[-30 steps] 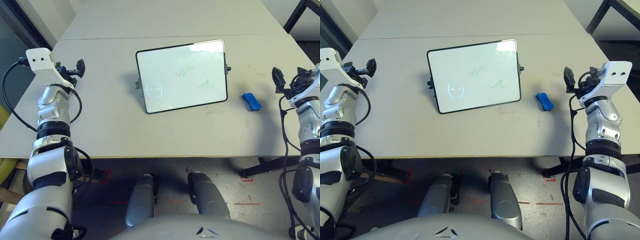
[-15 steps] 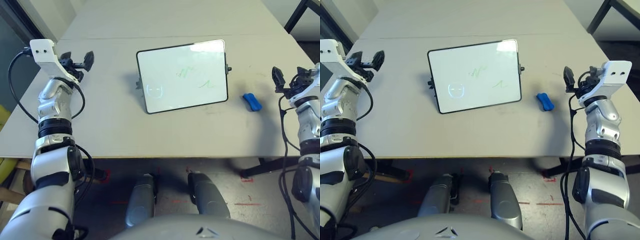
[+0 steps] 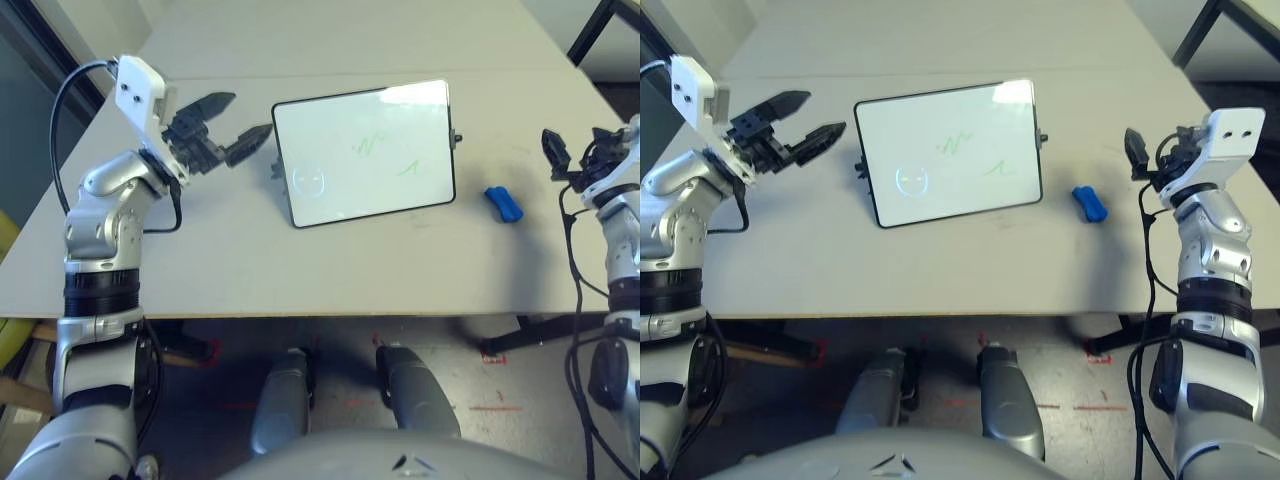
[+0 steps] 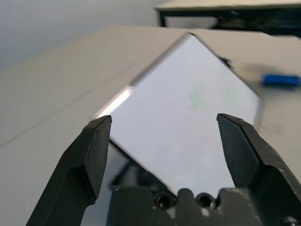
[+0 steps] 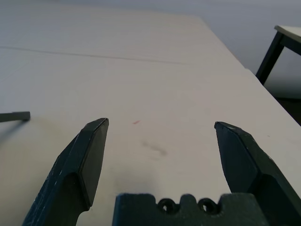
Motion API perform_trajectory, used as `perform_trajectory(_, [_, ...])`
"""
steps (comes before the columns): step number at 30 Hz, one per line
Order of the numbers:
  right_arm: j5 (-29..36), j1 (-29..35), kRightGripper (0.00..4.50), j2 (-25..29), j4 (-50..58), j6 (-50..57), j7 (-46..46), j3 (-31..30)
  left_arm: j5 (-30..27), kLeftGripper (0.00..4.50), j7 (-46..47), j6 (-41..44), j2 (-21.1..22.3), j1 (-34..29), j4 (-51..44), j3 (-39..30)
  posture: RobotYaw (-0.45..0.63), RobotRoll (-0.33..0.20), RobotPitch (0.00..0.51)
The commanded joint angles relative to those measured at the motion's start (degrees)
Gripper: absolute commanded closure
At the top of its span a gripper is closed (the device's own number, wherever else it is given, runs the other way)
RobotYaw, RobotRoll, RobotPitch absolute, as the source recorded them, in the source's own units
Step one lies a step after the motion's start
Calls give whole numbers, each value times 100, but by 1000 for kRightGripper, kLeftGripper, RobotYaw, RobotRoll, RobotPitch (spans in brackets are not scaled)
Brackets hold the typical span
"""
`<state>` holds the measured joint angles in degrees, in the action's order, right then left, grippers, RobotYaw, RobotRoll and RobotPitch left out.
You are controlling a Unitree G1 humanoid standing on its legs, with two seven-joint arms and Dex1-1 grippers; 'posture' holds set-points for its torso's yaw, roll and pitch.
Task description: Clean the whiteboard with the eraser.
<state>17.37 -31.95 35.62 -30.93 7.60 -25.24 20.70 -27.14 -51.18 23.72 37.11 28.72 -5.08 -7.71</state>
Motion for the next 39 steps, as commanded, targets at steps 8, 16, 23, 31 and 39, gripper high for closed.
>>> perform_trajectory(8, [176, -246, 0, 687, 1681, 3562, 97, -392, 403, 29, -704, -655, 108, -444, -264, 764, -271, 0, 156])
perform_trajectory(16, [566, -587, 0, 1201, 2844, 6207, -155, -844, 644, 29, -869, -1122, -37, -441, -49, 1108, -296, 0, 158])
perform_trajectory(23, [702, -446, 0, 1256, 3313, 7056, -353, -1312, 756, 29, -872, -1238, -144, -414, 36, 1199, -300, 0, 159])
perform_trajectory(31, [465, -281, 0, 1076, 2974, 6738, -312, -1597, 814, 29, -829, -1261, -153, -448, 20, 1168, -280, 0, 158])
perform_trajectory(39, [246, -391, 0, 833, 2517, 6342, -321, -1798, 845, 29, -751, -1280, -120, -488, 50, 1070, -267, 0, 157])
